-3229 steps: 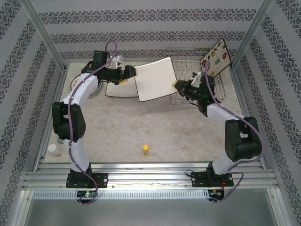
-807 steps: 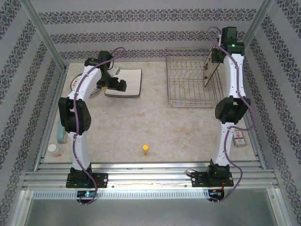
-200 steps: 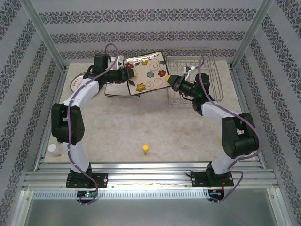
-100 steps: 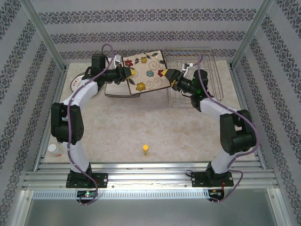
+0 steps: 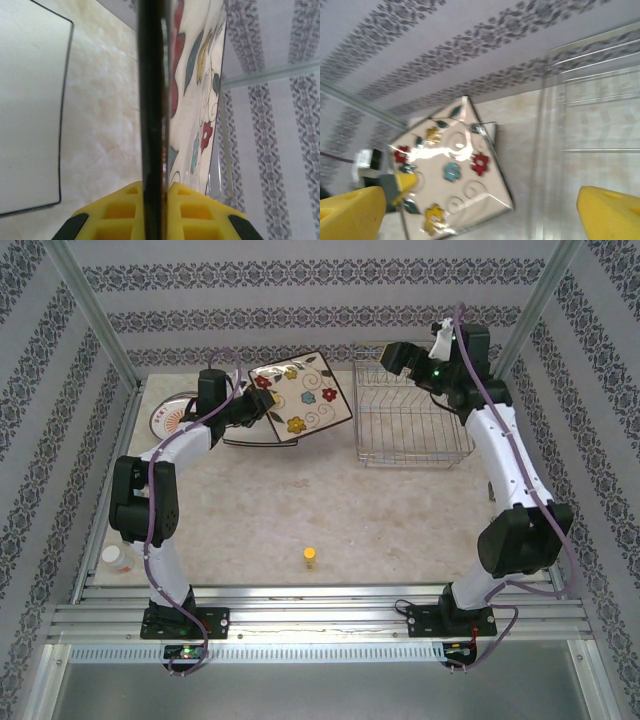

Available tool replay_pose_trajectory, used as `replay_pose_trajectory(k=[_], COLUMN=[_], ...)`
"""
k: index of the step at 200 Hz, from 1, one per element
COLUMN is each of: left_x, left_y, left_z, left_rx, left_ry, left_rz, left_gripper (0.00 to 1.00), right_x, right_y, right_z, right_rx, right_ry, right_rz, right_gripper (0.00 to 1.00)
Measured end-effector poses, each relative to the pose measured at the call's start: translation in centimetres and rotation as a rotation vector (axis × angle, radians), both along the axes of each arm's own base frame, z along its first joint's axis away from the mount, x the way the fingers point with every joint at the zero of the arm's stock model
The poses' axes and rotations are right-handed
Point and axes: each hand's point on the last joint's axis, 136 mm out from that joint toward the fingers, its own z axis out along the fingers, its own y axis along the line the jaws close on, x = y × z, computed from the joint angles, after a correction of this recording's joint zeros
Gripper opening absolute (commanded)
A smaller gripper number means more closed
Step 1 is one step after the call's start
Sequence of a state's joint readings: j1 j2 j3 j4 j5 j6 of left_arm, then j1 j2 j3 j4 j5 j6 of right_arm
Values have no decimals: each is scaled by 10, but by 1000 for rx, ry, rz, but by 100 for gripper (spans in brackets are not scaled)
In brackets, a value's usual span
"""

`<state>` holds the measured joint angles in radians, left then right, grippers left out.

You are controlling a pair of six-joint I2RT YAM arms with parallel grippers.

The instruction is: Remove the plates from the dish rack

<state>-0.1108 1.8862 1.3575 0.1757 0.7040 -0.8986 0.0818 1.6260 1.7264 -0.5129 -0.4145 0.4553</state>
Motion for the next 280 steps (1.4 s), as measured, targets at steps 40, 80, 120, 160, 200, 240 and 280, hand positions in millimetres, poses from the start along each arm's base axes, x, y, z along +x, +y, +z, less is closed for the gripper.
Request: replay_pose_trajectory(k=[40, 80, 120, 160, 200, 240, 280], left_x=[2, -6, -7, -8, -4, -6, -10], left_y=[29, 65, 75, 66, 58, 60, 64], left_z=[-26, -45, -44, -32, -17, -27, -44], left_rx=[47, 100, 105, 85, -3, -25, -33], left_ry=[21, 35, -18, -90, -170, -192, -180], left_rz=[214, 479, 638, 730, 811, 901, 974], left_gripper=[0, 0, 0, 0, 0, 0, 0], right_x=[-20, -44, -52, -58, -59, -59, -59], right_y=[-48, -79, -85, -89, -90, -90, -90], right_z=[-26, -55, -61, -64, -64, -64, -64], right_rx=[-364, -501, -549, -586, -595, -600, -607], right_ry=[171, 316, 353, 379, 383, 380, 378], right_rz=[-78, -99, -90, -84, -80, -73, -67], right_gripper=[98, 98, 98, 98, 98, 98, 98])
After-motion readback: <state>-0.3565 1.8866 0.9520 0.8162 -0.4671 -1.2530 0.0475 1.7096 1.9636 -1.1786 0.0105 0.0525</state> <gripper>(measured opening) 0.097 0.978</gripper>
